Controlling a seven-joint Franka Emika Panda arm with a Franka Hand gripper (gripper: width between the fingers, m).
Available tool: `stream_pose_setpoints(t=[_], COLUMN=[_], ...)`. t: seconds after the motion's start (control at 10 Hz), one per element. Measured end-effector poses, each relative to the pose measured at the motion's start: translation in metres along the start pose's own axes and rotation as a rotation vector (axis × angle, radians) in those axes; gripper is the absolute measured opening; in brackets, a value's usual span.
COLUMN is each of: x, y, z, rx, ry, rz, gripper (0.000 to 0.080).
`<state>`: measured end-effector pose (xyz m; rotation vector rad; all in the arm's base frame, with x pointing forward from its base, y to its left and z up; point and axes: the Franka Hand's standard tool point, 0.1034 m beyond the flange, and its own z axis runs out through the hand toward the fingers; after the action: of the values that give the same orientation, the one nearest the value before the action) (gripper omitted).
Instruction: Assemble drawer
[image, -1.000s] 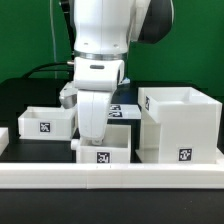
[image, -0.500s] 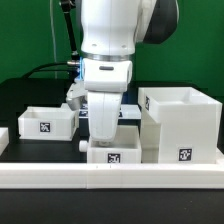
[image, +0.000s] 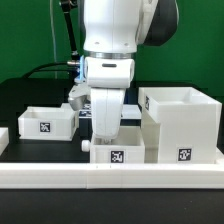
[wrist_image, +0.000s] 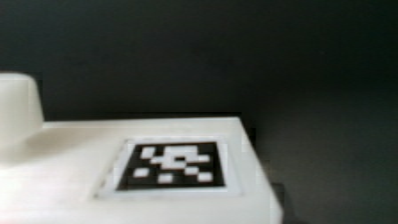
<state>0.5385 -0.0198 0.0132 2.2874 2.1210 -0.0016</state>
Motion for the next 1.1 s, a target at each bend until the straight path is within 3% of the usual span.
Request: stream_pose_setpoints(t=[0.4, 1.1], x=[0.023, 0.021], y=[-0.001, -0.001], z=[0.002, 0.003], rx=[0.001, -0.002], ry=[0.003, -0.015], rz=[-0.017, -0.031], gripper=[0.0041, 0.0041])
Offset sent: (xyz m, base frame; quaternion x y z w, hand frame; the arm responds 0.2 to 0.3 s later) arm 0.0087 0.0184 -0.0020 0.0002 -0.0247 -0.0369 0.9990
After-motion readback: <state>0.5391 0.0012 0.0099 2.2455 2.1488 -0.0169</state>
